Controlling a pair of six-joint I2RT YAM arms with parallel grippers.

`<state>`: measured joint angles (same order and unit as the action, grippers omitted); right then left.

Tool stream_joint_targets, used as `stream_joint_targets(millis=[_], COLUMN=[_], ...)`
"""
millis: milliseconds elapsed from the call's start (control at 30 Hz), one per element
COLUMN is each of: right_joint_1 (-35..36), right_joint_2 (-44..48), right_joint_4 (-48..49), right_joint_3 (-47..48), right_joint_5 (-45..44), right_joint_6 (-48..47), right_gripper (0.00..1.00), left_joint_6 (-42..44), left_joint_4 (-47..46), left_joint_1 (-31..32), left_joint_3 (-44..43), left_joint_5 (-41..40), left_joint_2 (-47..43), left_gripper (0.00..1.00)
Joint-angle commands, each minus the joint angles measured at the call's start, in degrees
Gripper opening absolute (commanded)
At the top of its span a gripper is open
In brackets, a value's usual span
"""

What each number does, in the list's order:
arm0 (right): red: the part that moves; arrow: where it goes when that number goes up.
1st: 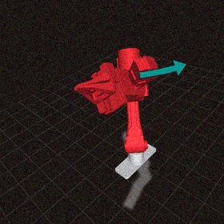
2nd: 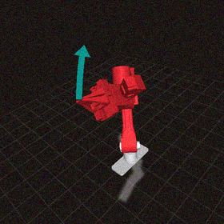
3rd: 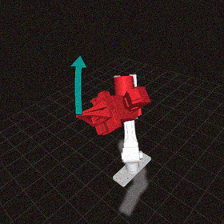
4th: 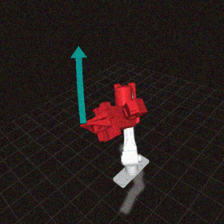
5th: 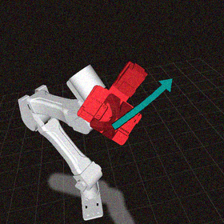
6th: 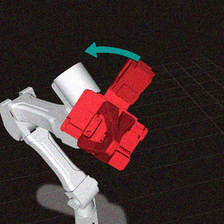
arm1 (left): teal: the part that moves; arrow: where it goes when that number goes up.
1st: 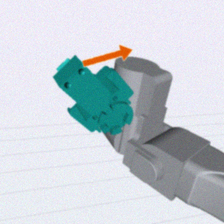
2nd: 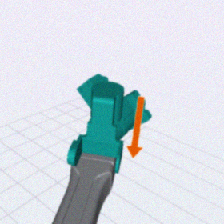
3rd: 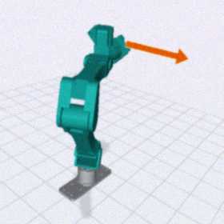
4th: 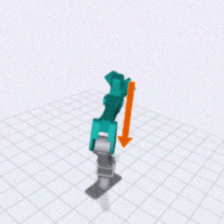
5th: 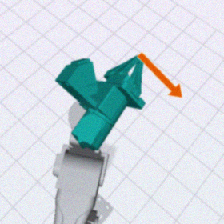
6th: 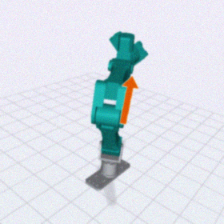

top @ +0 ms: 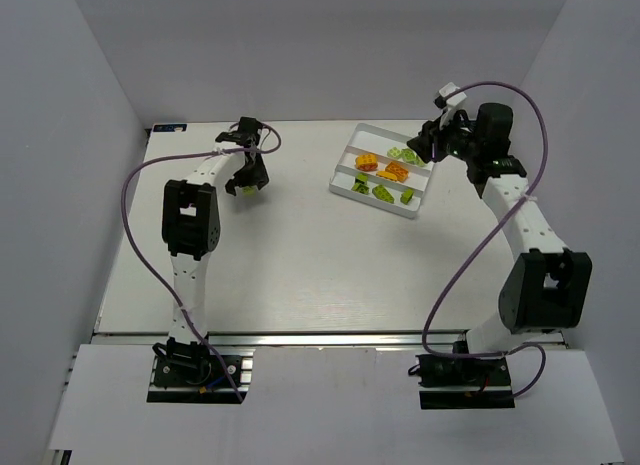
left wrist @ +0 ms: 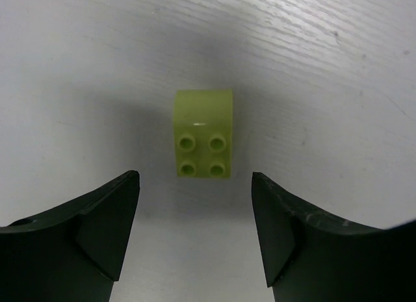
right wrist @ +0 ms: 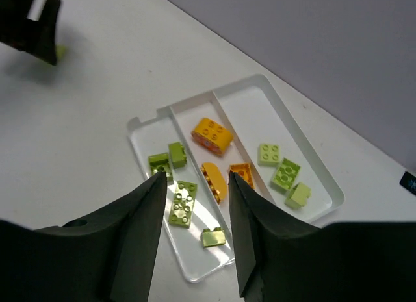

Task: Sort the legos into containers by color

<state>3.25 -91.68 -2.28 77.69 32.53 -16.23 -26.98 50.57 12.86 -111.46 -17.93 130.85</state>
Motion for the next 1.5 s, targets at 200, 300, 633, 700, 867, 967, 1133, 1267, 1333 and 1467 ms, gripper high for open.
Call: stream_joint_targets(millis=[200,300,633,700,867,967,1133,1267,1333,1467], right_joint_1=[0.27,0.18,0.36,0.53,0.88,0.97,3.87,7.03,7.74,10.28], right_joint_2=[10.64,11.69,10.82,10.91,11.08,9.51,10.55,13.98,13.63,12.67], right_joint_4=[2.99,2.99,-0.44,-1.05,-4.47,-11.12,-9.89,10.25,14.66,22.48], right_joint_3=[-7.73,-8.08,-6.41,-6.59,-7.03,-5.45,-10.52,-19.58,-19.95,-20.21], right_joint_5=[8.07,8.16,7.98,7.90,12.28,26.82,38.85,32.96,29.44,23.81], right_joint_6=[4.62,5.68,5.42,5.07,3.84,-0.71,-8.39,-1.98,0.13,5.15], right_gripper=[0.54,0.54,0.54,0.54,0.62,0.89,0.89,0.89,0.89,0.89], left_joint_6=[-1.23,-1.23,-2.72,-2.81,-2.99,-4.13,-18.48,-32.05,-41.51,-54.47], left_joint_4=[-0.03,-0.91,-5.38,-6.09,-6.97,-12.05,-30.93,-49.38,-61.78,-83.11], left_joint_1=[-2.75,-2.76,-2.76,-2.76,-3.28,-2.76,0.84,5.50,7.17,9.29], left_joint_3=[-8.16,-7.11,0.97,2.03,2.39,5.27,15.73,30.20,34.45,41.83], left_joint_5=[4.66,5.54,9.05,9.84,14.39,29.79,61.22,70.92,72.33,73.30], left_joint_2=[3.71,4.06,0.82,0.29,-2.25,-7.85,-15.61,-23.69,-28.35,-31.70], left_gripper=[0.77,0.70,0.53,0.48,0.26,0.22,0.20,0.20,0.18,0.18])
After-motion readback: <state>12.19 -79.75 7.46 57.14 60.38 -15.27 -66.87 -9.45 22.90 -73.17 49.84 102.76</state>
